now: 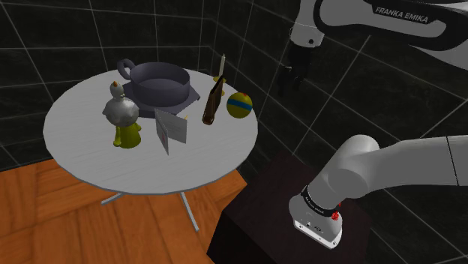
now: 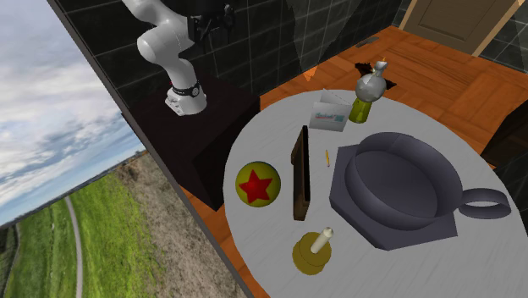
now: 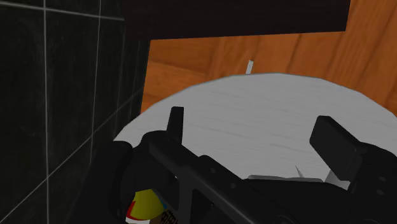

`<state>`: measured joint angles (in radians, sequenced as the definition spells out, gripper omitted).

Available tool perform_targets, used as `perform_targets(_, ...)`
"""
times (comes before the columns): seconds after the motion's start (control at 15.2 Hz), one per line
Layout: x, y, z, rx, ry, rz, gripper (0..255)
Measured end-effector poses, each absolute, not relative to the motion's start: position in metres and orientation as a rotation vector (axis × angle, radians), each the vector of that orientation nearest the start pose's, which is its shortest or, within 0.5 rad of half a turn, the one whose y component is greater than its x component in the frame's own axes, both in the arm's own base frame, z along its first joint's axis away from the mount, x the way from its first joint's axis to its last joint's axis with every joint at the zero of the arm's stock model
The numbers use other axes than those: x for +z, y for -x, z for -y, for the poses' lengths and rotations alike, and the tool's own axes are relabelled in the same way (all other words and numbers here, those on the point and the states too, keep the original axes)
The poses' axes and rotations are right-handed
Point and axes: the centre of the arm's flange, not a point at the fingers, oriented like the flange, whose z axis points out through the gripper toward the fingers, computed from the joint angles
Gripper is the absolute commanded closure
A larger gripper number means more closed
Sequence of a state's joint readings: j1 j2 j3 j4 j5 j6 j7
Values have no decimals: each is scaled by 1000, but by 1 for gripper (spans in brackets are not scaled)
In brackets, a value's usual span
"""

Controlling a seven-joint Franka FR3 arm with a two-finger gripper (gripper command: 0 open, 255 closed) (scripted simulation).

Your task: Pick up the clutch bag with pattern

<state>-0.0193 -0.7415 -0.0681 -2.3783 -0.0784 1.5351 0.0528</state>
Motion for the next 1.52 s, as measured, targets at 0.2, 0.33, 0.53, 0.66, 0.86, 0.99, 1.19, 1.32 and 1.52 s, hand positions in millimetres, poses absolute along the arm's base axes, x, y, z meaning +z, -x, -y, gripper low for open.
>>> perform_targets(0.2,556,-323,39,164,3154,-244,0)
perform_targets(0.33,547,-344,33,165,3139,-328,0)
perform_targets(0.53,533,-379,26,164,3108,-466,0)
perform_targets(0.66,520,-402,22,166,3084,-559,0)
perform_targets(0.86,506,-438,21,164,3042,-695,0)
perform_targets(0.99,495,-460,22,163,3011,-785,0)
perform_targets(1.19,478,-496,24,163,2959,-918,0)
perform_targets(1.32,466,-522,30,162,2921,-1005,0)
perform_targets(1.52,452,-553,40,160,2860,-1132,0)
